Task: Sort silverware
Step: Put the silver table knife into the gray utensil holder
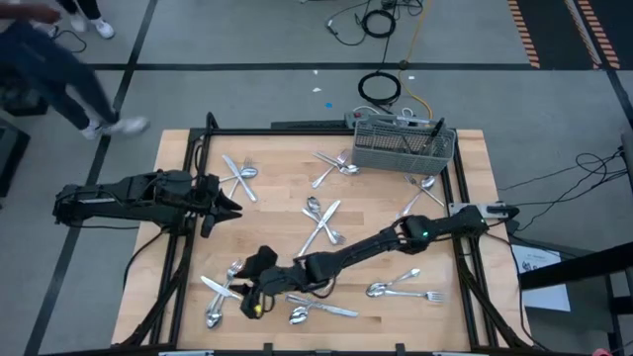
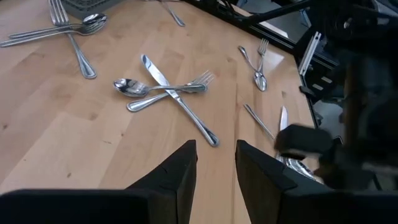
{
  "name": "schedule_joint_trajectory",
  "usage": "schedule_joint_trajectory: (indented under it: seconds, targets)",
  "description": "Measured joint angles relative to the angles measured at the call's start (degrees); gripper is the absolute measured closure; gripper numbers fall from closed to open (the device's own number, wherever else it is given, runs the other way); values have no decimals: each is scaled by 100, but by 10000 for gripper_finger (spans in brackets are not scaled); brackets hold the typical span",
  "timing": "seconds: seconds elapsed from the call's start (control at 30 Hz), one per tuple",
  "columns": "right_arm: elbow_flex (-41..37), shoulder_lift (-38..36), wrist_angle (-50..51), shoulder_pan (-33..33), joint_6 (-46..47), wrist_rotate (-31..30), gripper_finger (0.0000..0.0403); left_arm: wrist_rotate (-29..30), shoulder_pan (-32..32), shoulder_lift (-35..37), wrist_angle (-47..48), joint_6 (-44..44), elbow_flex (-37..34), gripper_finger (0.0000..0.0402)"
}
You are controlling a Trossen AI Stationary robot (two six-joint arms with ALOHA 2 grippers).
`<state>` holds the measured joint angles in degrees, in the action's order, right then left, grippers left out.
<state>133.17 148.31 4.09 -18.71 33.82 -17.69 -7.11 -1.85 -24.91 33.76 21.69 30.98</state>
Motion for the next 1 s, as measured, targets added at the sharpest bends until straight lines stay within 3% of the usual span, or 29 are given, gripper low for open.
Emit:
schedule_joint_trajectory:
  seconds: [0.17,0.3,0.5,0.83,1.0]
  targets:
    - [34,23,105,213,440,-31,261,86,0,-3,192,324,-1,281]
    - [29,-193,734,369,626,-22,261,724,0,-74,775,1166,-2,281]
    - [26,-746,1833,581,355,-41,261,1714,-1,-317,1255,1557,-7,281]
    - [26,-1765,3899,1181,-1635,19,261,2875,-160,-1447,1284,2649,-7,281]
    - [26,-2061,4316,1741,-2899,1251,261,3043,-509,-2229,1263,4099,-7,281]
